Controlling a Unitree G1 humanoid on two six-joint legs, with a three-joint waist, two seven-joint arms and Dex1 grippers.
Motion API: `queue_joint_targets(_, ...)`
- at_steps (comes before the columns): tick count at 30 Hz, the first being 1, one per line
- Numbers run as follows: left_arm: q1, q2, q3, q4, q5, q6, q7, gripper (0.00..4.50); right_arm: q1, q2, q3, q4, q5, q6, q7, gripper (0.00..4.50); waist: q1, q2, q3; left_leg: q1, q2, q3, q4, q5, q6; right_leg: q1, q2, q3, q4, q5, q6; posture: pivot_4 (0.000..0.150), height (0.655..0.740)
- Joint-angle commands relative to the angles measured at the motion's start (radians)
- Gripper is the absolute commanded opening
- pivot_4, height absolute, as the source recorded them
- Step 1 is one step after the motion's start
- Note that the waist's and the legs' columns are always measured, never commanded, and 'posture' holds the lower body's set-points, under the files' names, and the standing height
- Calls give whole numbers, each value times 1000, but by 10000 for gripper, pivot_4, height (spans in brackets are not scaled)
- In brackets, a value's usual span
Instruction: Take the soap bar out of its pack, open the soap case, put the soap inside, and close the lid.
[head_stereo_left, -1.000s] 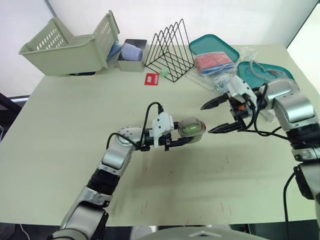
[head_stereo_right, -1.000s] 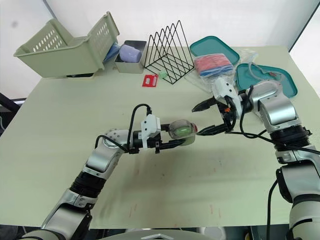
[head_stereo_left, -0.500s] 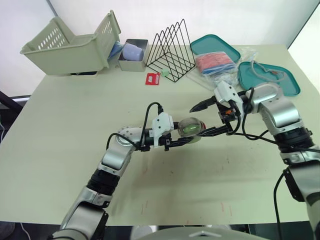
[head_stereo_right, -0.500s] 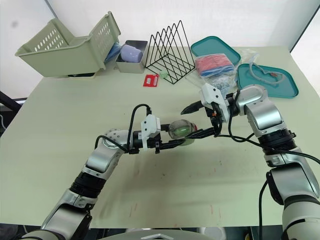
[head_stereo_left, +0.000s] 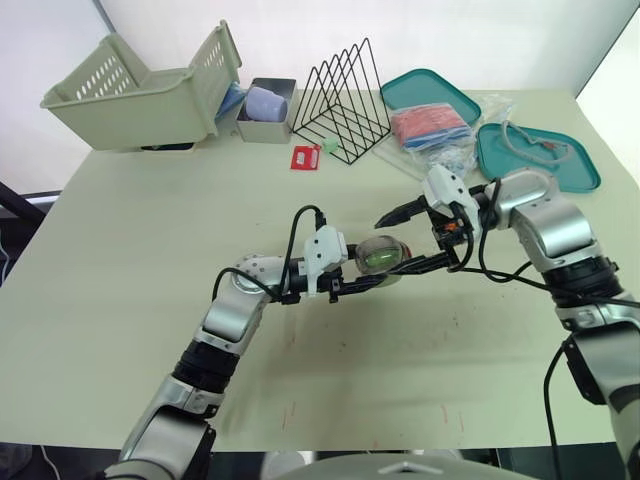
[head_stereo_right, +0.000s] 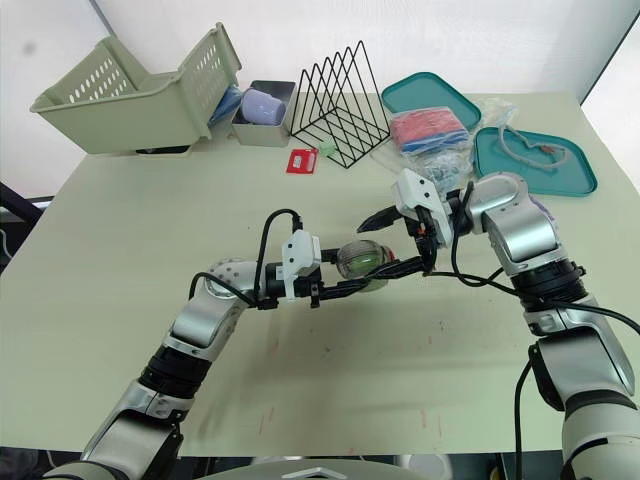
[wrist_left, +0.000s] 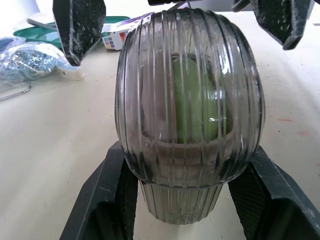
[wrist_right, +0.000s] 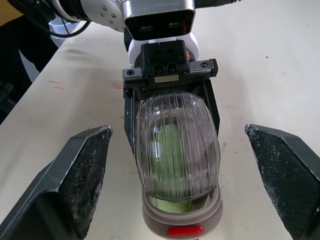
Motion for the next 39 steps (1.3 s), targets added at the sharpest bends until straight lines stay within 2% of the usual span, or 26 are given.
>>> queue_joint_targets(1, -2, -5, 7, -47, -5, -11, 7, 19964, -1, 0, -1, -36, -1, -1, -3, 29760, 0, 0, 0, 0, 0, 0, 0, 0, 0, 0, 0, 0, 0, 0, 0, 1500, 7400)
queue_joint_targets(2, -2, -5, 7, -47, -4, -11, 8, 19964, 0, 0, -1, -36, -1, -1, -3, 22620, 0, 0, 0, 0, 0, 0, 0, 0, 0, 0, 0, 0, 0, 0, 0, 1500, 7400)
queue_joint_targets(3, -2, -5, 6, -48, -4, -11, 8, 19964, 0, 0, -1, -37, -1, -1, -3, 18777, 0, 0, 0, 0, 0, 0, 0, 0, 0, 0, 0, 0, 0, 0, 0, 1500, 7400)
queue_joint_targets(24, 1, -2, 10, -50, -5, -6, 7, 19964, 18, -49, -31, -24, 18, -42, 52, 18502, 0, 0, 0, 0, 0, 0, 0, 0, 0, 0, 0, 0, 0, 0, 0, 1500, 7400)
queue_joint_targets(39, 3, 2, 13, -56, -9, 5, 5, 19964, -40, -56, -25, 25, -12, -96, 75, 18502, 0, 0, 0, 0, 0, 0, 0, 0, 0, 0, 0, 0, 0, 0, 0, 1500, 7400)
